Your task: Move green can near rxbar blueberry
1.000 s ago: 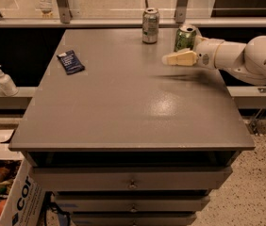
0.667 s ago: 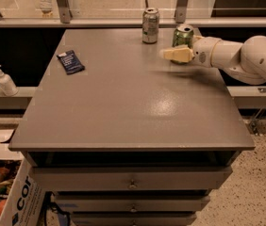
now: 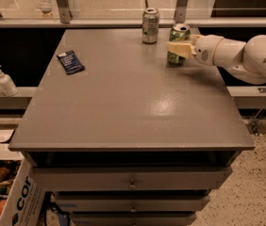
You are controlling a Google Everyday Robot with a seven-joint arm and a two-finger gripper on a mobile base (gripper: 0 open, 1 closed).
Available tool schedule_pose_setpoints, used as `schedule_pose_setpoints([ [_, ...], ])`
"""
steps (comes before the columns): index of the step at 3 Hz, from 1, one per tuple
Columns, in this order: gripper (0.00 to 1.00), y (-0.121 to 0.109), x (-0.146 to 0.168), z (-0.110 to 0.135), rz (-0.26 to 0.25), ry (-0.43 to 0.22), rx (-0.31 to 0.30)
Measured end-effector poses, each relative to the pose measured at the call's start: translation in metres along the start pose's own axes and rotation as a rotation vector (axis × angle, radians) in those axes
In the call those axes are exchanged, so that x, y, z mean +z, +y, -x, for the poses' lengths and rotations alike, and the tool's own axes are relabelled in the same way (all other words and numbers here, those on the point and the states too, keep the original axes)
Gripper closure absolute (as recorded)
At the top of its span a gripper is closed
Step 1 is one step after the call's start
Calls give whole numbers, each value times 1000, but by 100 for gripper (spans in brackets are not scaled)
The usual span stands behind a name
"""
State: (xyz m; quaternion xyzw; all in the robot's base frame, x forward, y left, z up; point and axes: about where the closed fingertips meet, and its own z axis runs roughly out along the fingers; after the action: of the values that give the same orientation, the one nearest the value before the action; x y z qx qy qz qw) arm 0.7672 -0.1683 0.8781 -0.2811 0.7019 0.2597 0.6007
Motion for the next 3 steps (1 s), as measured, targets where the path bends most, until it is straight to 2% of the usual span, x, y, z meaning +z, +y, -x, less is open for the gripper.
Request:
schedule_pose_setpoints([
  [1,88,22,3,12,75,14,7],
  [2,100,68,12,24,195,35,-5],
  [3,100,119,26,31,314,47,-8],
])
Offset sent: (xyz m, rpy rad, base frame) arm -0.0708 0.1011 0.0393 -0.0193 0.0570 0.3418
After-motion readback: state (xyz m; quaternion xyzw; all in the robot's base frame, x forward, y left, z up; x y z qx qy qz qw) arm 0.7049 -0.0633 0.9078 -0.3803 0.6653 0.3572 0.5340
